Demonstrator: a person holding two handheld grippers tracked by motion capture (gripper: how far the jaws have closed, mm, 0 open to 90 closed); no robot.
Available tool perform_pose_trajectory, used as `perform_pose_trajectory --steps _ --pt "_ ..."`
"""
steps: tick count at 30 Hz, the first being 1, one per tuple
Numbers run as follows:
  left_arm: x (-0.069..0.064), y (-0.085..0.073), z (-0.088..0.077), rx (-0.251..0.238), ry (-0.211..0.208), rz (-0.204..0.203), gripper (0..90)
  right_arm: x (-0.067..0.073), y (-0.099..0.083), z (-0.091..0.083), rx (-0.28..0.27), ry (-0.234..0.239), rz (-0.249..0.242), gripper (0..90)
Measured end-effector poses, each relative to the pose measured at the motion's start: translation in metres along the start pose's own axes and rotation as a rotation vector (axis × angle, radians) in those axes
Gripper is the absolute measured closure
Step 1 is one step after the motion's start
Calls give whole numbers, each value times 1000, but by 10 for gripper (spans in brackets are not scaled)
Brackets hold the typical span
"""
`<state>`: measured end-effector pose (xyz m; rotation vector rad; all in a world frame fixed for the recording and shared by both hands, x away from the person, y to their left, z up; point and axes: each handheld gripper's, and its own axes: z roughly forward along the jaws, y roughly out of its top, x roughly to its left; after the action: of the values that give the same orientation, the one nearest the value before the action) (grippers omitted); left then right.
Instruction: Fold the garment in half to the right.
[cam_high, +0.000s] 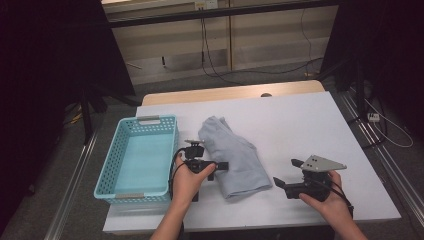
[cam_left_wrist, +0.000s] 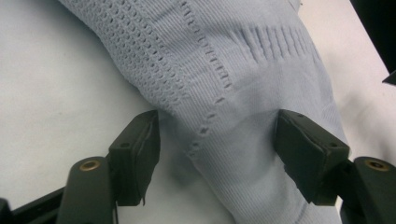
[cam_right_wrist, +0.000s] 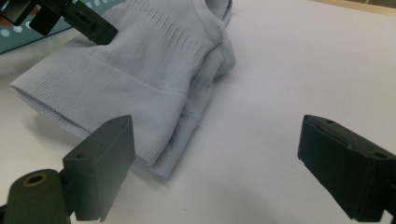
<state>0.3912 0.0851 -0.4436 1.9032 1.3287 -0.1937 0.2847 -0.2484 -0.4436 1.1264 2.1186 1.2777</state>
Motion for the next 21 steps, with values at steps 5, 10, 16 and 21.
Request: perform_pose_trajectory --steps 5,10,16,21 --pt "-2 -2 5 -3 -22 -28 339 1 0 0 0 0 -2 106" --pt "-1 -3 11 -21 -25 -32 310 1 0 -1 1 -1 -3 106" --pt "-2 -2 14 -5 -22 -40 377 1 -1 -2 1 -6 0 106" --pt "-5 0 20 -23 -24 -55 422 1 -3 -5 1 -13 2 106"
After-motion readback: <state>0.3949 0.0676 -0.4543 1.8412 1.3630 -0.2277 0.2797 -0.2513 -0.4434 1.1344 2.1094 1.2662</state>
